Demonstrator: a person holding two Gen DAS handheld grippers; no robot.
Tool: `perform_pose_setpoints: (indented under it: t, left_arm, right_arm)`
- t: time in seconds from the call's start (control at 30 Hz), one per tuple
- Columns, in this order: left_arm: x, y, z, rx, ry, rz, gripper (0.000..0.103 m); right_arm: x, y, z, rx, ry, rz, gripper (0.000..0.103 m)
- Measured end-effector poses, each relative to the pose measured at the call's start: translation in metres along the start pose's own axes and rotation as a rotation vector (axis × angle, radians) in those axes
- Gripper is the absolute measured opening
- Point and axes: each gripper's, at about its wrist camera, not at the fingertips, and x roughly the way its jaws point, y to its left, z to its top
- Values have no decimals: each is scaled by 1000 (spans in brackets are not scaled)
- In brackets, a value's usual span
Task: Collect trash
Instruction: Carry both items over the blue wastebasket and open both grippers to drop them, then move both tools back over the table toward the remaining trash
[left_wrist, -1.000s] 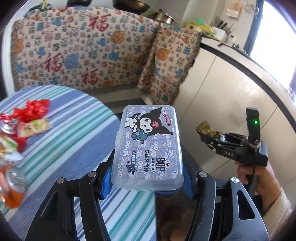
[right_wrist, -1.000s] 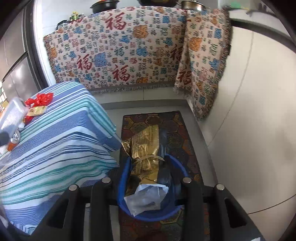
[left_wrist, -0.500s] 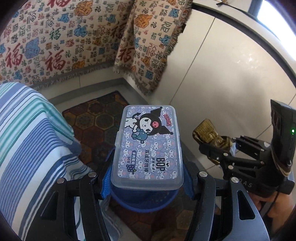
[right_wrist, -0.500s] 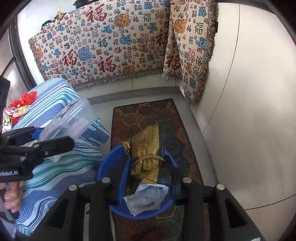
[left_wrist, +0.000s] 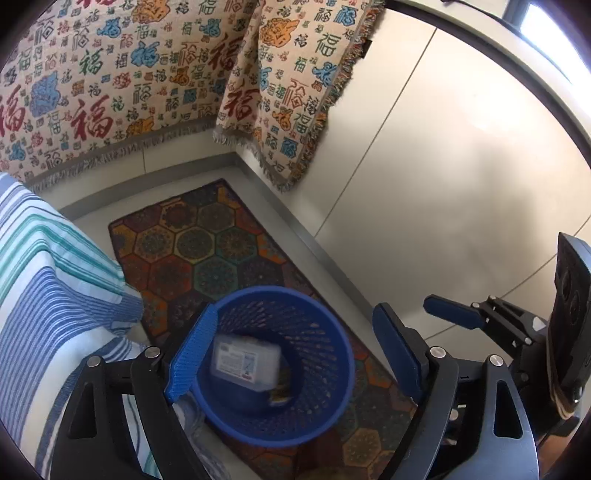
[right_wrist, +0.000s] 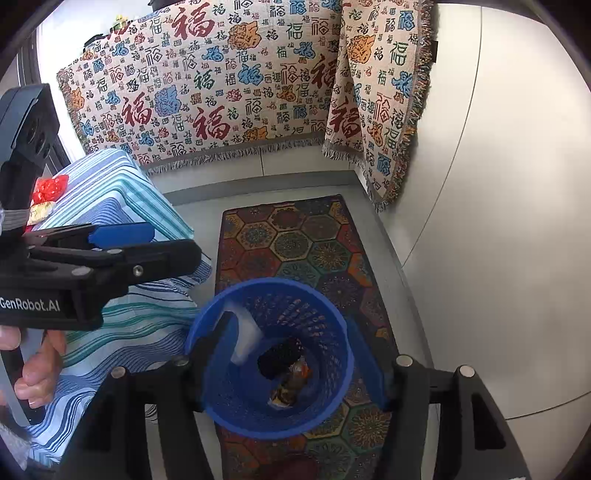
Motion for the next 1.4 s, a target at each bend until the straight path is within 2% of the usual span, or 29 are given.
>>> perform_pose_setpoints:
  t: [0.13,0.33,0.47,0.6,0.73,0.9,1.03,1.2,1.4]
  left_arm:
    - [-18,0,-2,-2,-24,18,87]
    - [-79,2,-22,7,-87,51,89]
    - [-130,16,-52,-18,-119,99,90]
    - [-177,37,-97,-82,-144,175,94]
    - [-212,69,-145,-107,-135,310,94]
    - [-262,121,-191,-180,-144,414,94]
    - [-294,169,-218,-263,-157,506,94]
    - [-320,230,-242,-346,-166,621,94]
    - [-325,283,-251,-421,-142,640,94]
  right_arm:
    - [-10,2,5,1,-34,-5,63]
    - [-27,18,17,-11,-103,1,63]
    - [-41,45,24,-59,-156,20,64]
    - [-55,87,28,-107,-205,65,67]
    - [-61,142,26,-173,-220,147,68]
    - [-60,220,15,-284,-215,239,68]
    - [-55,285,0,-377,-175,323,68]
    - [-46,347,-19,-490,-124,373,68]
    - [-39,381,-28,-528,-88,397,68]
